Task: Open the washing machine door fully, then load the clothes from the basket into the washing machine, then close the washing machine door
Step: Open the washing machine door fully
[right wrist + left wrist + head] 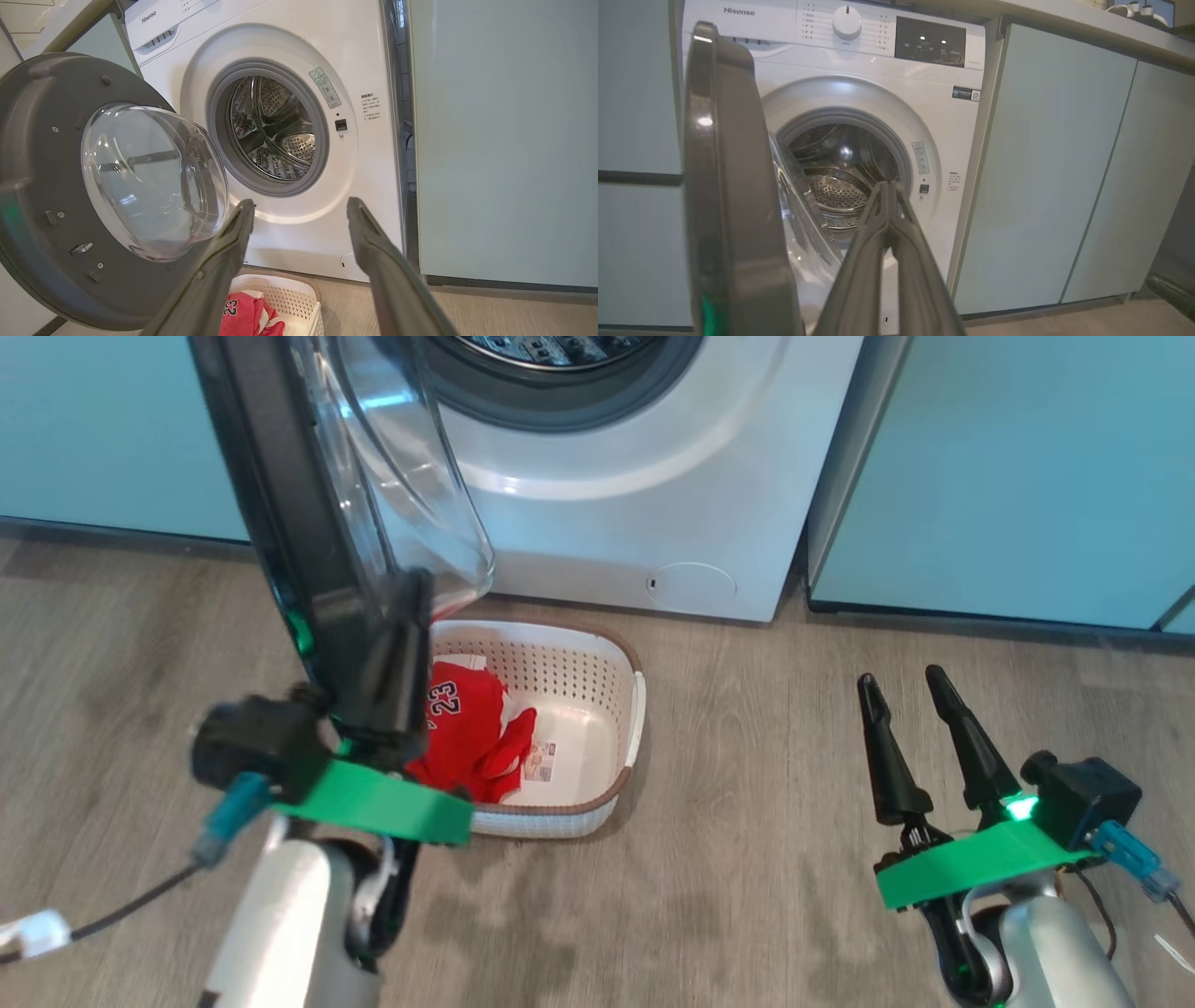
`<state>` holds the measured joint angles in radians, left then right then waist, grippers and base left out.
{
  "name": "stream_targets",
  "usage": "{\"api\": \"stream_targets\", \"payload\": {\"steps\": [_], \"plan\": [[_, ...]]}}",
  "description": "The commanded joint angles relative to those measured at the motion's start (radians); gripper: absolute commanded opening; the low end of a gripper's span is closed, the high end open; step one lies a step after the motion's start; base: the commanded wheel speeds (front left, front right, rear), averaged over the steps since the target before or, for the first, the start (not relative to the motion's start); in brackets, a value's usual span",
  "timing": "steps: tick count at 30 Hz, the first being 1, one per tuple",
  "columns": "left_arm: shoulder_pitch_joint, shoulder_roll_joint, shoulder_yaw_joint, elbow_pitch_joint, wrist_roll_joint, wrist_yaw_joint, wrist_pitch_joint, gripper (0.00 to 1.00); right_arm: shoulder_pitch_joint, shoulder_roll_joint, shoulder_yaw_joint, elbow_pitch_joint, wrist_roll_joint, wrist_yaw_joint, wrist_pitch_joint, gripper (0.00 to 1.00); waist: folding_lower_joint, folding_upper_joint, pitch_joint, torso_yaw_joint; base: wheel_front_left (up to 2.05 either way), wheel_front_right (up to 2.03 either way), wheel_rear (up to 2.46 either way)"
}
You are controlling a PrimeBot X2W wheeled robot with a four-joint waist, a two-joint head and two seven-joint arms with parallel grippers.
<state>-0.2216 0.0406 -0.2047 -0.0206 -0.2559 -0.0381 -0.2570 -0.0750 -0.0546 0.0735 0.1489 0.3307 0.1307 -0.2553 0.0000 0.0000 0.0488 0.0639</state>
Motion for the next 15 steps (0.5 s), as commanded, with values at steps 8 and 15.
{"api": "stream_targets", "payload": {"steps": [8,15], "plan": [[-0.048,0.010,-0.021,0.168,-0.030,-0.001,-0.005,0.00,-0.065,0.004,0.019,-0.032,0.012,0.000,-0.006,1.00,0.0000,0.0000,0.039,-0.017,0.00,0.00,0.00],[-0.078,0.010,0.012,0.252,-0.034,0.019,-0.005,0.00,-0.072,0.004,0.015,-0.028,0.015,0.000,-0.006,1.00,0.0000,0.0000,0.053,-0.016,0.00,0.00,0.00]]}}
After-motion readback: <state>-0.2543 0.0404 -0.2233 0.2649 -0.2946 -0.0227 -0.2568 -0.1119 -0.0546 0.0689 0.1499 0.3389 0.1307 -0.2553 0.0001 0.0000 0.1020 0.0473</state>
